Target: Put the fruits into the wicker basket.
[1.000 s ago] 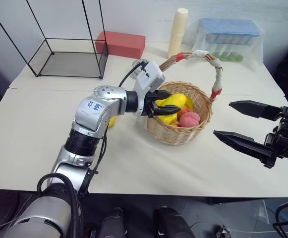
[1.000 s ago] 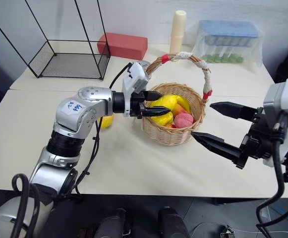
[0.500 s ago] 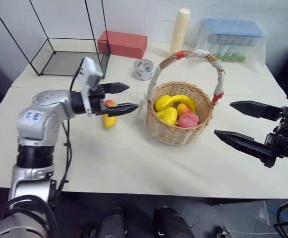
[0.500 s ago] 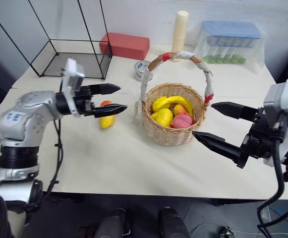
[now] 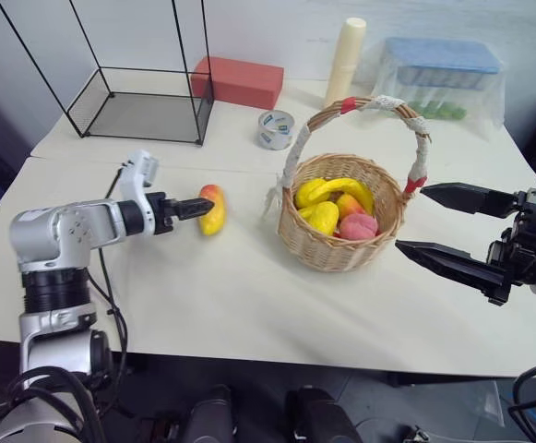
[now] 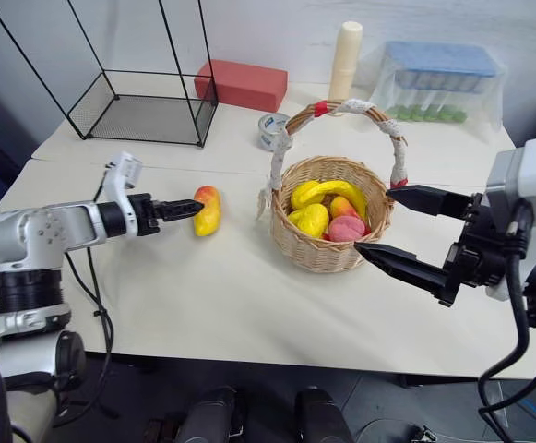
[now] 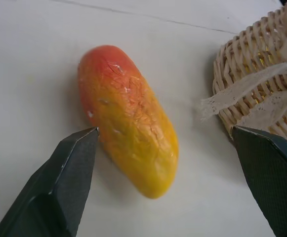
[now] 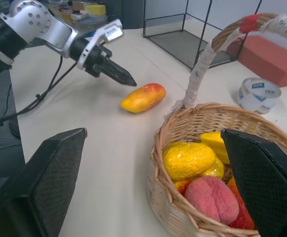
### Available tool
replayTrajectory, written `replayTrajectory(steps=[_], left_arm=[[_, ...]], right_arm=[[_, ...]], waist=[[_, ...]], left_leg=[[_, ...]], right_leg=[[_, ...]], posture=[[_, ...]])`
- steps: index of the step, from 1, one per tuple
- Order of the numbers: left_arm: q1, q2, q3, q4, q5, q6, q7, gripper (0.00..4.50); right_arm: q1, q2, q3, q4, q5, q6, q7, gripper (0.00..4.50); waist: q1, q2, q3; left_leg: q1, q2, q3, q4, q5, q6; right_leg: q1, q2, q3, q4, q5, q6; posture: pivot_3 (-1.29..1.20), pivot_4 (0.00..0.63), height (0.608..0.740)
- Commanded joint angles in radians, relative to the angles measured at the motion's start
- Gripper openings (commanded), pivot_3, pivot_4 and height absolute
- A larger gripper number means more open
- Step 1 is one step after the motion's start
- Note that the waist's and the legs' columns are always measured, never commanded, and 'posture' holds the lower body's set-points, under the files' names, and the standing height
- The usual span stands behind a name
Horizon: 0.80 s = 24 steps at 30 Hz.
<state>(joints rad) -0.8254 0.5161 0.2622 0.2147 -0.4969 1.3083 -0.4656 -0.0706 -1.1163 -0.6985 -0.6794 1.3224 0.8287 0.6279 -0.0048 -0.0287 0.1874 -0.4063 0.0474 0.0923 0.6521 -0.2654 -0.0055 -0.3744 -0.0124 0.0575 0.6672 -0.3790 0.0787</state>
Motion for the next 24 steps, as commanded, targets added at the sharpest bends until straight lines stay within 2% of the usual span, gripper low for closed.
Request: replayTrajectory(steps=[1,6,7,9,12,15,18,20,22,24], left_arm=[[-0.043,-0.037,-0.039,0.09,0.073,-0.044,0.088,4.45],[-0.078,-0.058,-0.073,0.194,0.119,-0.103,0.115,4.45],[-0.08,-0.055,-0.083,0.201,0.125,-0.112,0.111,4.07],[-0.077,-0.044,-0.109,0.203,0.137,-0.135,0.092,3.63],[-0.08,-0.022,-0.133,0.2,0.144,-0.151,0.058,2.73],[-0.08,0.014,-0.155,0.187,0.136,-0.17,-0.01,2.54],[-0.069,0.073,-0.191,0.144,0.115,-0.195,-0.134,2.54],[-0.039,0.132,-0.242,0.077,0.118,-0.275,-0.251,2.54],[0.025,0.232,-0.298,-0.081,0.089,-0.392,-0.464,2.54],[0.062,0.298,-0.322,-0.18,0.061,-0.463,-0.604,2.54]], right_arm=[[-0.013,0.006,0.015,-0.009,-0.018,-0.024,0.004,4.5],[-0.021,0.015,0.023,-0.019,-0.008,-0.027,-0.014,4.5],[-0.021,0.015,0.021,-0.02,-0.006,-0.026,-0.015,4.5],[-0.014,0.018,0.012,-0.025,-0.003,-0.022,-0.021,4.5],[-0.003,0.022,0.002,-0.034,0.001,-0.019,-0.028,4.5],[0.001,0.023,-0.003,-0.04,0.007,-0.019,-0.035,4.5],[0.008,0.024,-0.009,-0.039,0.004,-0.018,-0.032,4.5],[0.01,0.024,-0.011,-0.037,0.003,-0.019,-0.031,4.5],[0.01,0.022,-0.012,-0.035,0.005,-0.018,-0.032,4.5],[0.01,0.021,-0.013,-0.033,0.007,-0.018,-0.032,4.5]], waist=[[-0.004,0.0,0.0],[-0.002,0.0,0.0],[-0.002,0.0,0.0],[-0.001,0.0,0.0],[-0.001,0.0,0.0],[-0.002,0.0,0.0],[-0.002,0.0,0.0],[-0.004,0.0,0.0],[-0.009,0.0,0.0],[-0.014,0.0,0.0]], left_leg=[[0.0,0.0,0.001,0.0,0.0,0.0],[0.0,0.001,0.001,0.001,0.001,-0.002],[0.001,0.001,0.001,0.001,0.001,-0.002],[0.001,0.001,0.001,0.001,0.001,-0.002],[0.001,0.001,0.001,0.001,0.001,-0.002],[0.001,0.001,0.002,0.0,0.002,-0.002],[0.001,0.001,0.002,0.0,0.002,-0.003],[0.001,0.001,0.002,0.0,0.002,-0.003],[0.001,0.001,0.002,-0.001,0.002,-0.003],[0.001,0.001,0.002,-0.002,0.002,-0.003]], right_leg=[[0.0,0.001,0.001,0.0,0.0,0.0],[-0.001,0.001,0.001,0.002,0.0,0.0],[-0.001,0.001,0.001,0.002,0.0,0.0],[0.0,0.001,0.001,0.002,0.0,0.0],[0.0,0.001,0.001,0.002,0.0,0.0],[-0.001,0.001,0.001,0.002,0.0,0.0],[-0.001,0.001,0.001,0.002,0.0,0.0],[-0.001,0.001,0.001,0.002,0.0,0.0],[-0.001,0.0,0.001,0.002,0.0,0.0],[-0.001,0.0,0.001,0.001,-0.001,-0.001]], posture=[[0.0,0.15,0.74],[0.0,0.15,0.74],[0.0,0.15,0.74],[0.0,0.15,0.74],[0.0,0.15,0.74],[0.0,0.15,0.74],[0.0,0.15,0.74],[0.0,0.15,0.74],[0.0,0.15,0.74],[0.0,0.15,0.74]])
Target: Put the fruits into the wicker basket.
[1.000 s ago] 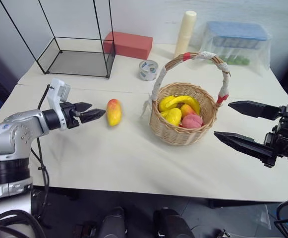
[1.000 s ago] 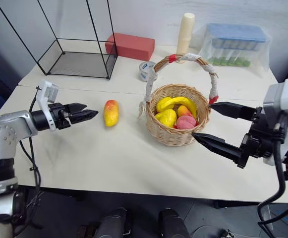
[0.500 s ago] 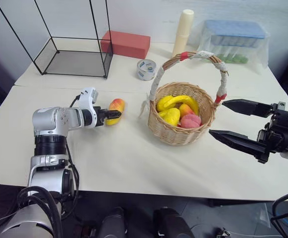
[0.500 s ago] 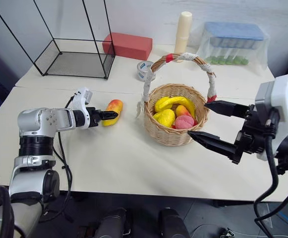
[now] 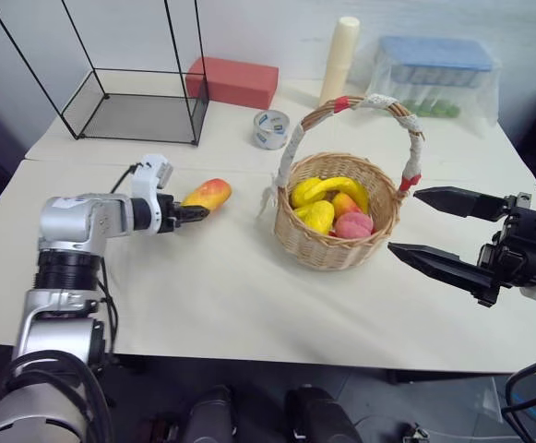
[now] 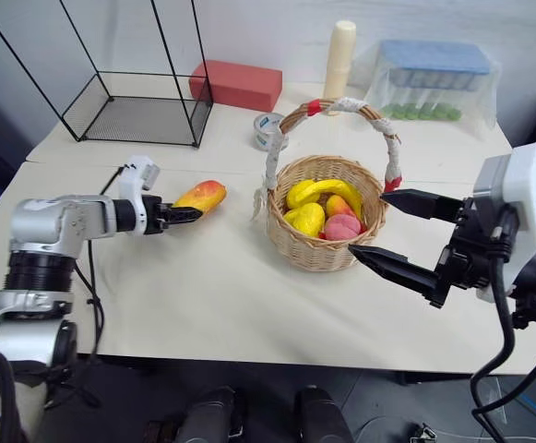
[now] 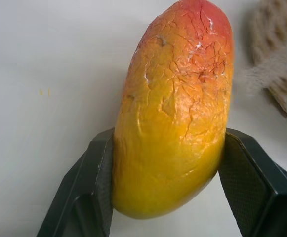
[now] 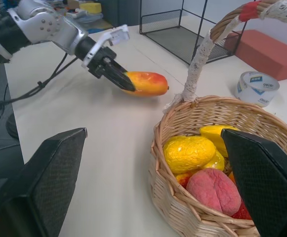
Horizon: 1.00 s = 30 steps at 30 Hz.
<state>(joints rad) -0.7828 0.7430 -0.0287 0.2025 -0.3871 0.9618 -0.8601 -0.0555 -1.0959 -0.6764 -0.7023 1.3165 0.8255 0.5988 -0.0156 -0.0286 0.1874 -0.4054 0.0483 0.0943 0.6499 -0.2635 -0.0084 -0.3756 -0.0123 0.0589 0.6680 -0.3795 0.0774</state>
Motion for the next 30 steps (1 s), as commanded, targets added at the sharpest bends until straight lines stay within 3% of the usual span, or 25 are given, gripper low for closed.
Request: replayTrajectory(steps=[1,6,11,15,17,21,26,30], left_arm=[[0.025,0.093,-0.042,-0.195,-0.053,-0.146,-0.257,2.54],[-0.116,-0.023,-0.055,-0.241,-0.127,-0.143,-0.298,2.54],[-0.205,-0.159,-0.159,-0.242,-0.079,-0.117,-0.238,2.54],[-0.273,-0.393,-0.172,-0.065,0.04,-0.09,0.079,2.54],[-0.269,-0.439,-0.168,-0.046,0.066,-0.112,0.128,3.26],[-0.261,-0.463,-0.146,-0.085,0.048,-0.12,0.13,4.39],[-0.221,-0.408,-0.098,-0.184,-0.032,-0.176,0.001,4.47],[-0.165,-0.301,-0.013,-0.302,-0.165,-0.167,-0.156,4.47]], right_arm=[[-0.005,0.0,-0.035,-0.008,0.012,-0.014,-0.002,4.5],[0.0,0.014,-0.013,-0.015,-0.003,-0.021,-0.016,4.5],[0.005,0.019,-0.024,-0.031,0.013,-0.018,-0.037,4.5],[0.04,0.03,-0.064,-0.049,0.011,-0.017,-0.054,4.5],[0.055,0.039,-0.075,-0.064,0.02,-0.019,-0.075,4.5],[0.093,0.055,-0.097,-0.092,0.032,-0.021,-0.094,4.5],[0.12,0.063,-0.108,-0.094,0.029,-0.026,-0.123,4.5],[0.143,0.098,-0.087,-0.078,-0.011,-0.028,-0.183,4.5]], waist=[[-0.004,0.0,0.0],[0.016,0.0,0.0],[0.01,0.0,0.0],[0.012,0.0,0.0],[0.011,0.0,0.0],[-0.004,0.0,0.0],[-0.014,0.0,0.0],[-0.014,0.0,0.0]], left_leg=[[0.0,0.0,0.0,0.0,0.0,0.0],[0.0,-0.001,-0.001,0.002,0.0,0.003],[-0.001,-0.002,0.0,0.003,-0.002,0.006],[-0.001,0.0,0.0,0.003,-0.001,0.004],[-0.001,-0.001,0.0,0.003,-0.002,0.004],[-0.001,0.0,0.0,0.002,-0.001,0.003],[0.0,0.0,0.0,0.0,0.001,0.0],[0.0,0.0,0.0,0.0,0.002,-0.002]], right_leg=[[0.0,0.0,0.0,0.0,0.0,0.0],[0.003,-0.001,0.0,-0.001,0.0,0.0],[0.003,0.0,0.001,-0.002,0.0,0.0],[0.001,0.002,0.001,-0.001,0.0,0.0],[0.001,0.002,0.002,-0.001,0.0,0.0],[0.001,0.003,0.002,-0.001,0.0,0.0],[0.001,0.003,0.002,-0.001,0.0,0.0],[0.001,0.003,0.002,0.0,0.0,0.0]], posture=[[0.0,0.15,0.74],[0.0,0.15,0.74],[0.0,0.15,0.74],[0.0,0.15,0.74],[0.0,0.15,0.74],[0.0,0.15,0.74],[0.0,0.15,0.74],[0.0,0.15,0.74]])
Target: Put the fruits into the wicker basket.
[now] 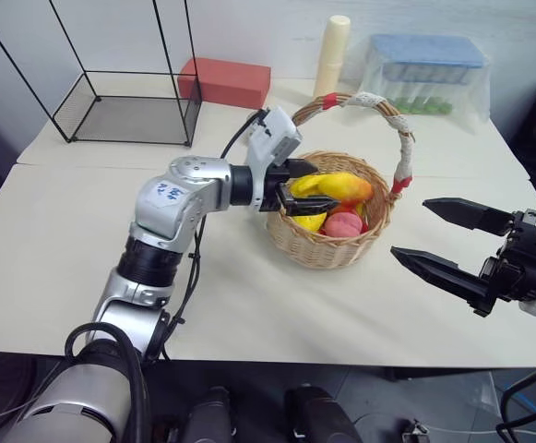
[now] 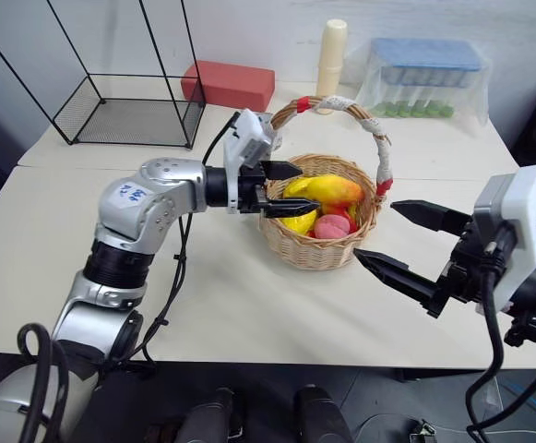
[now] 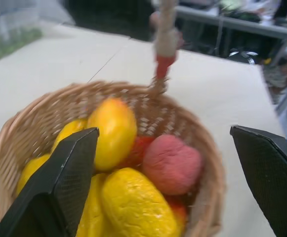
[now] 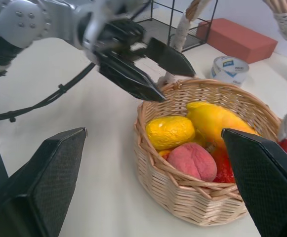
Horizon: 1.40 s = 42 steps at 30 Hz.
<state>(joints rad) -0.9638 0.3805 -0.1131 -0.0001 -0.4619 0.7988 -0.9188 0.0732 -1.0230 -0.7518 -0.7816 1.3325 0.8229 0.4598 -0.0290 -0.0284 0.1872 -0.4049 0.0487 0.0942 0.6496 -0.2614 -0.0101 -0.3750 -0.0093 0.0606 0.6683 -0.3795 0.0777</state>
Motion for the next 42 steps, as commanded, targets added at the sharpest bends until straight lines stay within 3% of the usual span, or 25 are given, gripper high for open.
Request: replayTrajectory(steps=[1,10,19,24,33,36,42], left_arm=[[0.03,0.089,0.08,-0.111,-0.104,-0.004,-0.122,4.47],[0.132,0.342,0.169,-0.112,-0.189,-0.106,-0.413,4.47],[0.115,0.323,0.144,-0.104,-0.159,-0.149,-0.355,4.47],[0.088,0.311,0.142,-0.077,-0.15,-0.166,-0.329,4.5],[0.063,0.294,0.134,-0.046,-0.17,-0.136,-0.317,4.5],[0.039,0.272,0.128,-0.019,-0.167,-0.145,-0.318,4.5],[0.023,0.252,0.123,0.006,-0.16,-0.16,-0.326,4.5]], right_arm=[[0.017,0.036,-0.001,0.004,-0.042,-0.028,-0.061,4.5],[-0.106,0.193,0.219,0.119,-0.276,-0.087,-0.26,4.5],[-0.322,0.379,0.46,0.361,-0.559,-0.222,-0.239,4.5],[-0.387,0.434,0.496,0.468,-0.678,-0.272,-0.252,3.33],[-0.361,0.474,0.486,0.436,-0.728,-0.309,-0.191,0.41],[-0.374,0.473,0.451,0.416,-0.717,-0.3,-0.195,0.12],[-0.335,0.389,0.23,0.351,-0.618,-0.222,-0.195,0.12]], waist=[[-0.001,0.0,0.0],[-0.002,0.0,0.0],[0.0,0.001,0.0],[-0.002,0.001,0.0],[-0.002,0.001,0.0],[-0.001,0.001,0.0],[0.002,0.003,0.001]], left_leg=[[0.0,0.0,0.0,0.0,0.0,0.0],[0.0,0.0,0.0,0.0,0.001,0.001],[0.0,-0.001,0.0,0.0,0.0,0.001],[0.0,-0.001,0.001,0.001,0.0,0.001],[0.0,-0.001,0.0,0.0,0.0,0.001],[0.0,-0.001,0.0,0.0,0.0,0.001],[0.0,-0.002,0.001,0.0,0.0,0.001]], right_leg=[[0.0,0.0,0.0,0.0,0.0,0.0],[0.0,-0.001,0.0,0.0,0.0,0.0],[-0.001,-0.001,0.0,0.002,0.0,-0.001],[-0.002,-0.001,0.001,0.004,0.0,-0.001],[-0.003,-0.001,0.0,0.005,0.0,-0.001],[-0.003,-0.001,0.0,0.005,0.0,-0.001],[-0.003,-0.002,0.0,0.005,0.0,-0.001]], posture=[[0.0,0.15,0.74],[0.0,0.15,0.74],[0.0,0.15,0.74],[0.0,0.15,0.74],[0.0,0.15,0.74],[0.0,0.15,0.74],[0.0,0.15,0.74]])
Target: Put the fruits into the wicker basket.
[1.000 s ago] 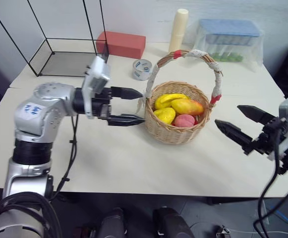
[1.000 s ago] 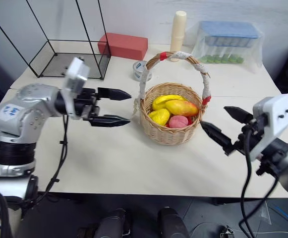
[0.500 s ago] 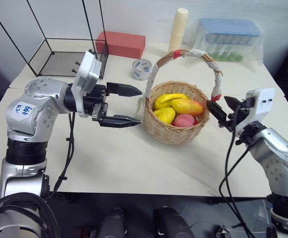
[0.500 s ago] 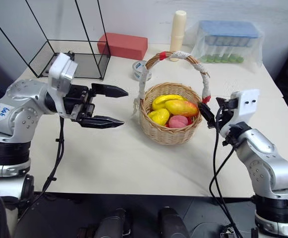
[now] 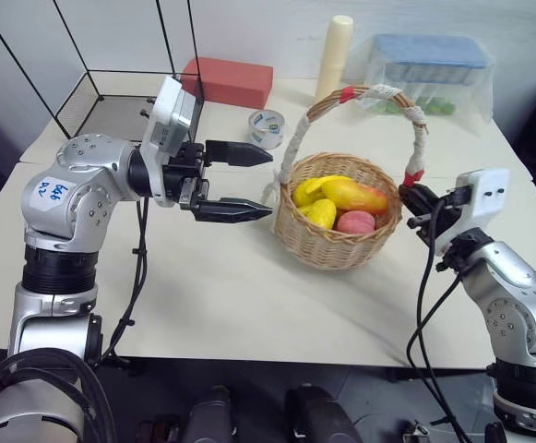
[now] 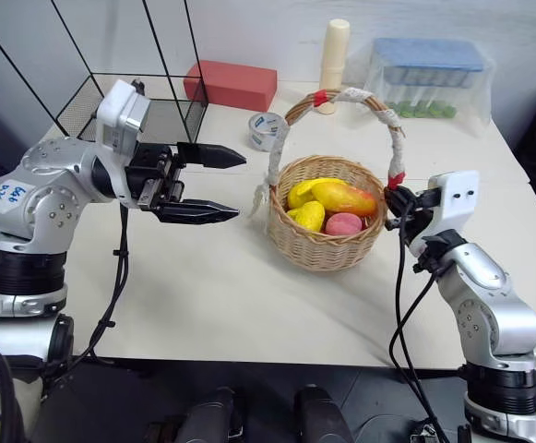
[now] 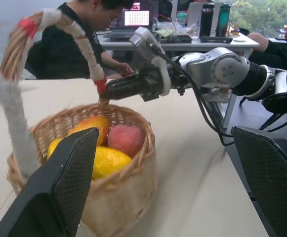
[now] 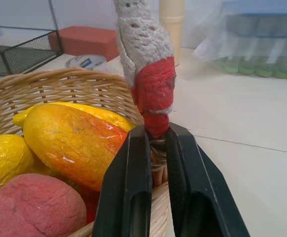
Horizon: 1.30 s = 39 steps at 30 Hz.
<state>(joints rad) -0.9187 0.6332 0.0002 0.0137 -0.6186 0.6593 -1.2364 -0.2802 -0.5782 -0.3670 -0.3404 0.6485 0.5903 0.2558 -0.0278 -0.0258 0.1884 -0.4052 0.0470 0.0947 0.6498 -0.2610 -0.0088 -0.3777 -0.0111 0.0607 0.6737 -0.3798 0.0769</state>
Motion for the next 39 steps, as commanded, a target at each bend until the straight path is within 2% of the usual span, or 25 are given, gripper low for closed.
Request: replayTrajectory(steps=[1,5,8,16,17,19,20,21,25,29,33,36,39], left_arm=[[-0.022,-0.002,0.01,-0.006,-0.005,-0.022,-0.01,4.5],[-0.018,-0.006,0.013,-0.005,-0.016,-0.017,-0.016,4.5],[-0.016,-0.013,0.015,-0.003,-0.022,-0.018,-0.024,4.5],[-0.041,-0.032,0.012,0.027,-0.013,-0.027,-0.036,4.5],[-0.045,-0.033,0.012,0.033,-0.011,-0.029,-0.037,4.5],[-0.048,-0.033,0.011,0.037,-0.01,-0.031,-0.039,4.5],[-0.048,-0.029,0.007,0.037,-0.01,-0.023,-0.041,4.5],[-0.048,-0.025,0.005,0.036,-0.01,-0.017,-0.042,4.5],[-0.058,-0.007,0.007,0.057,-0.012,-0.02,-0.069,4.5],[-0.071,0.013,-0.002,0.09,0.003,-0.015,-0.083,4.5],[-0.062,0.068,-0.002,0.107,-0.011,-0.003,-0.167,4.5],[-0.067,0.086,0.002,0.127,-0.008,-0.006,-0.184,4.5],[-0.062,0.106,0.0,0.136,-0.001,0.0,-0.2,4.5]], right_arm=[[0.039,-0.074,-0.206,-0.095,0.087,0.023,0.018,0.12],[0.115,-0.124,-0.362,-0.084,0.134,0.052,0.039,0.12],[0.191,-0.144,-0.455,-0.022,0.096,0.025,0.062,0.12],[0.283,-0.1,-0.417,0.137,-0.064,-0.135,0.107,0.12],[0.29,-0.094,-0.423,0.142,-0.059,-0.139,0.117,0.84],[0.311,-0.093,-0.441,0.135,-0.041,-0.135,0.138,1.26],[0.368,-0.121,-0.461,0.108,-0.043,-0.135,0.201,1.73],[0.41,-0.143,-0.475,0.089,-0.046,-0.137,0.247,2.0],[0.648,-0.268,-0.709,0.049,0.082,0.011,0.507,3.28],[0.818,-0.338,-0.901,0.063,0.15,0.106,0.691,3.28],[0.994,-0.368,-1.065,0.09,0.14,0.141,0.869,3.28],[1.024,-0.377,-1.125,0.1,0.174,0.182,0.903,3.28],[0.96,-0.374,-1.131,0.068,0.231,0.222,0.849,3.28]], waist=[[0.002,0.0,0.0],[0.0,0.0,0.0],[0.0,0.0,0.0],[-0.008,0.002,-0.001],[-0.008,0.002,-0.001],[-0.008,0.003,-0.001],[-0.007,0.003,-0.001],[-0.004,0.004,-0.001],[0.006,0.006,-0.001],[-0.001,0.005,-0.001],[-0.007,0.004,-0.001],[-0.007,0.004,-0.001],[-0.006,0.002,0.0]], left_leg=[[0.0,0.0,0.0,0.0,0.0,0.0],[0.0,0.0,0.0,-0.001,0.0,0.0],[0.0,0.0,0.0,-0.001,0.0,0.0],[0.002,0.0,0.002,-0.001,0.001,-0.001],[0.002,0.001,0.002,-0.001,0.001,-0.001],[0.002,0.0,0.002,-0.001,0.001,-0.001],[0.002,0.0,0.002,-0.001,0.001,-0.001],[0.002,0.0,0.002,-0.001,0.001,-0.001],[0.001,-0.001,0.001,-0.002,0.0,-0.001],[0.003,0.0,0.0,-0.002,0.0,0.0],[0.008,0.001,0.0,-0.005,-0.001,-0.001],[0.009,0.001,0.0,-0.006,-0.001,-0.002],[0.015,0.001,0.0,-0.006,-0.004,0.002]], right_leg=[[0.0,0.0,0.0,-0.001,0.0,0.0],[0.0,0.0,0.0,-0.001,0.0,0.0],[0.0,0.001,0.0,-0.001,0.0,0.0],[0.001,0.002,0.002,-0.001,0.0,0.0],[0.001,0.002,0.002,-0.001,0.0,0.0],[0.001,0.002,0.002,-0.001,0.0,0.0],[0.001,0.002,0.002,-0.001,0.0,0.0],[0.001,0.002,0.002,-0.001,0.0,0.0],[0.001,0.002,0.002,-0.003,0.0,0.0],[0.006,0.003,0.001,-0.008,0.0,0.0],[0.01,0.004,0.002,-0.01,0.0,0.0],[0.012,0.004,0.001,-0.013,0.0,0.0],[0.019,0.003,0.001,-0.015,0.0,0.0]], posture=[[0.0,0.15,0.74],[0.0,0.15,0.74],[0.0,0.15,0.74],[0.0,0.15,0.74],[0.0,0.15,0.74],[0.0,0.15,0.74],[0.0,0.15,0.74],[0.0,0.15,0.74],[0.0,0.15,0.74],[0.0,0.15,0.74],[0.0,0.15,0.74],[0.0,0.15,0.74],[0.0,0.15,0.74]])
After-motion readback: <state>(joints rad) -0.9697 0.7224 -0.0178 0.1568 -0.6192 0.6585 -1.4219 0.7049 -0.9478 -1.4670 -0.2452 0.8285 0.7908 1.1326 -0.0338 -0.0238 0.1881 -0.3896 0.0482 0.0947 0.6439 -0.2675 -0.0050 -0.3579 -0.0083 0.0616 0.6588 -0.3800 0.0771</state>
